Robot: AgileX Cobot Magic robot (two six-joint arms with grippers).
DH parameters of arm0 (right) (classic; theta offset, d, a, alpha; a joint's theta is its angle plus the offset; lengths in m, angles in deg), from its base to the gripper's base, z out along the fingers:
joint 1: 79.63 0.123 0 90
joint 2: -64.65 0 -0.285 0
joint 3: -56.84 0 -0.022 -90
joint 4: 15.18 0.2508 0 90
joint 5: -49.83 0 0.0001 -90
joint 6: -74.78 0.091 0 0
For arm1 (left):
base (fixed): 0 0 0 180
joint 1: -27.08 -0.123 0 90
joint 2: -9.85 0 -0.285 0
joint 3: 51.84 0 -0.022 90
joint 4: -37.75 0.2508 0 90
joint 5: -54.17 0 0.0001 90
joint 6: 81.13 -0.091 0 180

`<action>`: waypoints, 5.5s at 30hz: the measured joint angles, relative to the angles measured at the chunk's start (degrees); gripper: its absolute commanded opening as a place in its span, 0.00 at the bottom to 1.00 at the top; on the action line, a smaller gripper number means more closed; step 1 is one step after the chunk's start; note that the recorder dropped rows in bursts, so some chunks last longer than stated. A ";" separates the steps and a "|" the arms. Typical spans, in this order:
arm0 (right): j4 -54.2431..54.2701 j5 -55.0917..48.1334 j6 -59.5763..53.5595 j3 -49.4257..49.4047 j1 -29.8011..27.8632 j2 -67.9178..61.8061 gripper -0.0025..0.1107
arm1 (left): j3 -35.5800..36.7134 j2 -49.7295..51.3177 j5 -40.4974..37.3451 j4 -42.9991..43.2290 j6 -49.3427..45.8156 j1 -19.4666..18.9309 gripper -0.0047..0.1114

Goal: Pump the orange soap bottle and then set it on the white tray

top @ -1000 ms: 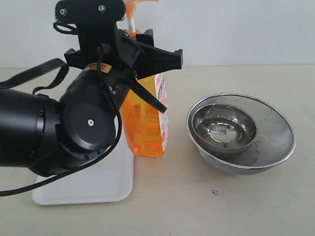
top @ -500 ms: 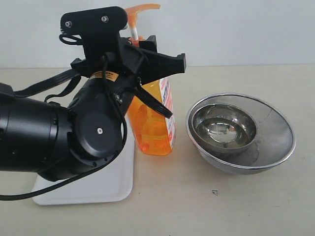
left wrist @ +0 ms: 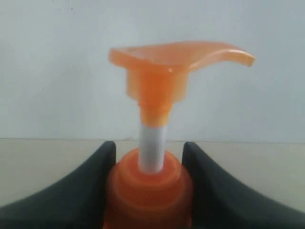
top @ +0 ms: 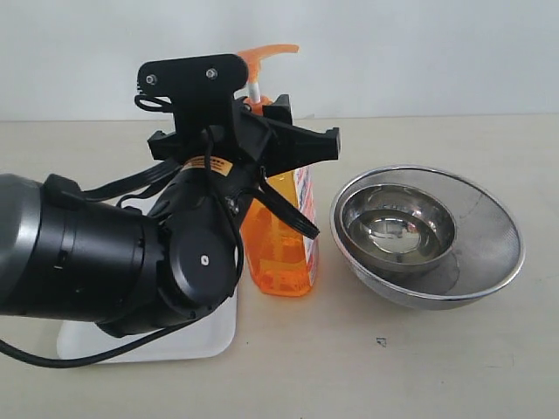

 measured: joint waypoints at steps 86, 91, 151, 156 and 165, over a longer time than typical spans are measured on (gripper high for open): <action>0.00 0.00 0.00 0.00 0.00 0.00 0.80 | 27.27 -25.95 -13.09 14.84 3.21 2.71 0.70; 0.00 0.00 0.00 0.00 0.00 0.00 0.80 | 27.27 -25.95 -16.57 17.02 8.07 2.71 0.70; 0.00 0.00 0.00 0.00 0.00 0.00 0.80 | 27.27 -5.44 7.52 30.80 15.59 2.71 0.93; 0.00 0.00 0.00 0.00 0.00 0.00 0.80 | 27.27 -5.44 7.62 33.60 15.59 2.71 0.93; 0.00 0.00 0.00 0.00 0.00 0.00 0.80 | 27.27 -5.44 7.48 34.10 15.59 2.71 0.93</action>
